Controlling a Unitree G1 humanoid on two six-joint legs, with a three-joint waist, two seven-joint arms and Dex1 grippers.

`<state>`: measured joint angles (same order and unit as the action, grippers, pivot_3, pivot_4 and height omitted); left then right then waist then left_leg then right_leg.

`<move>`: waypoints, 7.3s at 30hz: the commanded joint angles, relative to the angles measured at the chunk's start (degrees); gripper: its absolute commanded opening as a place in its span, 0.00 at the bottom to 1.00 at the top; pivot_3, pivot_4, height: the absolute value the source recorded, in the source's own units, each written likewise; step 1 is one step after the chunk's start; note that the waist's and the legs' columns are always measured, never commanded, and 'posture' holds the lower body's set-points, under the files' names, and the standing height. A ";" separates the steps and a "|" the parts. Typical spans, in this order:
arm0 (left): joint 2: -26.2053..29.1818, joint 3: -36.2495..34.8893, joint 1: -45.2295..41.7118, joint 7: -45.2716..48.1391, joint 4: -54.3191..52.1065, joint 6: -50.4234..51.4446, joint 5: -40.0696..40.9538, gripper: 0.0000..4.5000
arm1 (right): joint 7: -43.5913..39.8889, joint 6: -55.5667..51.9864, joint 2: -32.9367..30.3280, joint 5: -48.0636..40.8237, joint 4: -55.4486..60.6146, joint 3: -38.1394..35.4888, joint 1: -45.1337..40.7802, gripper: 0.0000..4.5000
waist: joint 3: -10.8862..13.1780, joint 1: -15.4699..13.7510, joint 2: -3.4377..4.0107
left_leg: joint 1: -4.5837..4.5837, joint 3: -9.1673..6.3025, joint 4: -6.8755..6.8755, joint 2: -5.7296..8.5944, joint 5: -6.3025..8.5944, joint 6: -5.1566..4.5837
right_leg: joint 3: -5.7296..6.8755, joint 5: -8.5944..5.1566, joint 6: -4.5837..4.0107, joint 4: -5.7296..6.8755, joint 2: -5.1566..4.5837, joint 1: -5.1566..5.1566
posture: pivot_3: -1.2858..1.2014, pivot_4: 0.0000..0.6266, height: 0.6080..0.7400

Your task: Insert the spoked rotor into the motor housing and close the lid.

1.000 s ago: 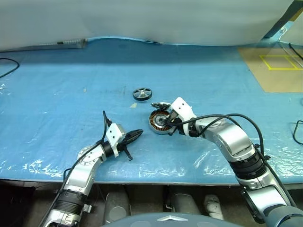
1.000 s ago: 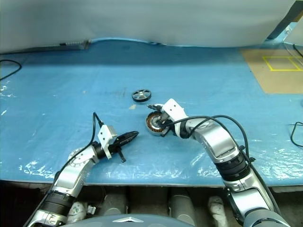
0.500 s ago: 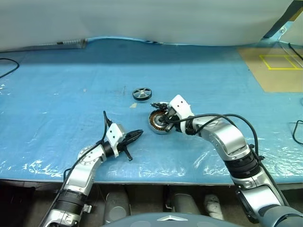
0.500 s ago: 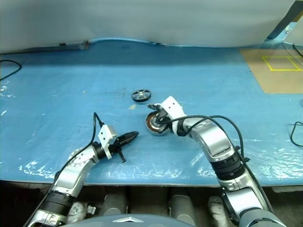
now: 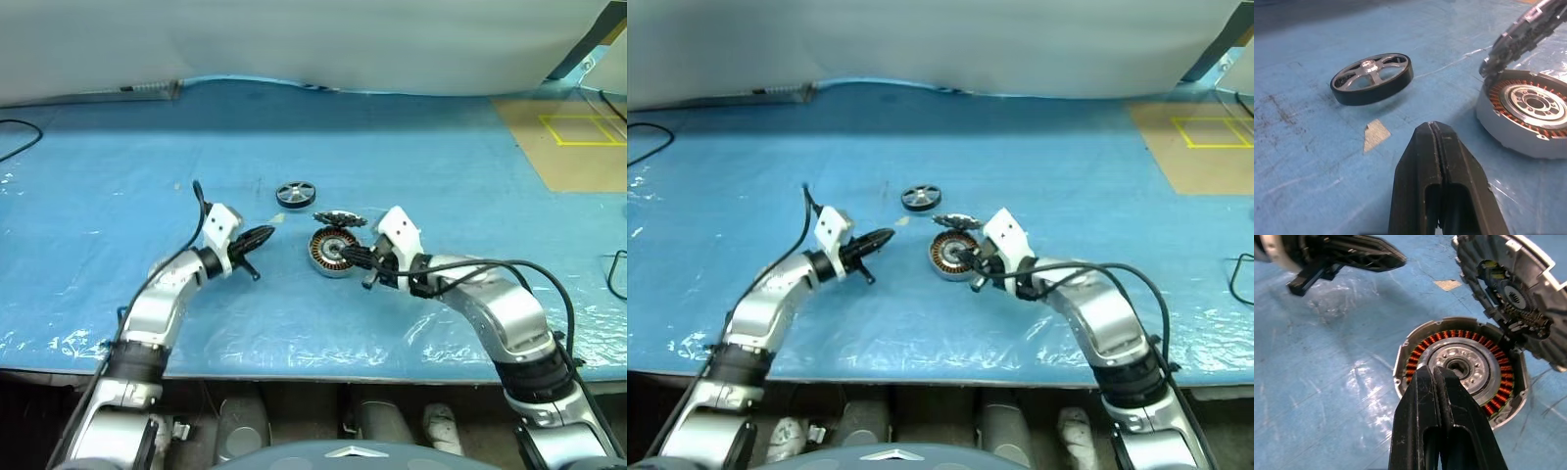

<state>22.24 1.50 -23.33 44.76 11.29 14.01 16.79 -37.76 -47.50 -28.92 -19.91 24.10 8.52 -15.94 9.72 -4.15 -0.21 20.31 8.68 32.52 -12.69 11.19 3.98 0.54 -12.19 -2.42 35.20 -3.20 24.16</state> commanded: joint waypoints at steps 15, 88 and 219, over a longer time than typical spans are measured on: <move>0.65 -0.45 -36.73 16.58 52.18 -12.30 -6.76 0.13 | 4.07 22.69 4.34 3.76 -1.81 -4.60 12.25 0.00 | 0.02 -0.49 -0.04 | 0.35 -0.21 0.01 0.09 0.00 0.00 | 0.10 0.03 0.05 -0.16 -0.02 0.01 | 0.52 0.24 1.00; -10.94 2.10 -42.63 -4.50 65.65 -12.78 -27.40 0.25 | 4.67 32.58 8.50 3.93 -2.87 -5.03 17.82 0.00 | 0.12 -1.46 -0.21 | 0.56 -0.34 -0.16 0.28 0.00 -0.01 | 0.28 0.09 0.19 -0.52 -0.25 -0.11 | 0.52 0.24 1.00; 8.02 18.21 -13.11 23.12 -2.31 14.86 -12.78 0.54 | -4.43 31.07 4.12 -1.28 0.48 -4.61 23.30 0.00 | -0.01 -1.30 0.09 | 0.63 -0.16 -0.21 -0.02 0.00 -0.01 | 0.51 -0.05 -0.02 -0.43 -0.20 0.03 | 0.52 0.24 1.00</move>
<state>29.93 18.21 -36.90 67.35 10.37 28.16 4.20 -40.66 -16.71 -24.28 -19.35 21.67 3.67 7.03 9.71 -5.45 -0.12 20.95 8.52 32.30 -12.70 11.18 3.97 1.05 -12.24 -2.44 34.76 -3.41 24.19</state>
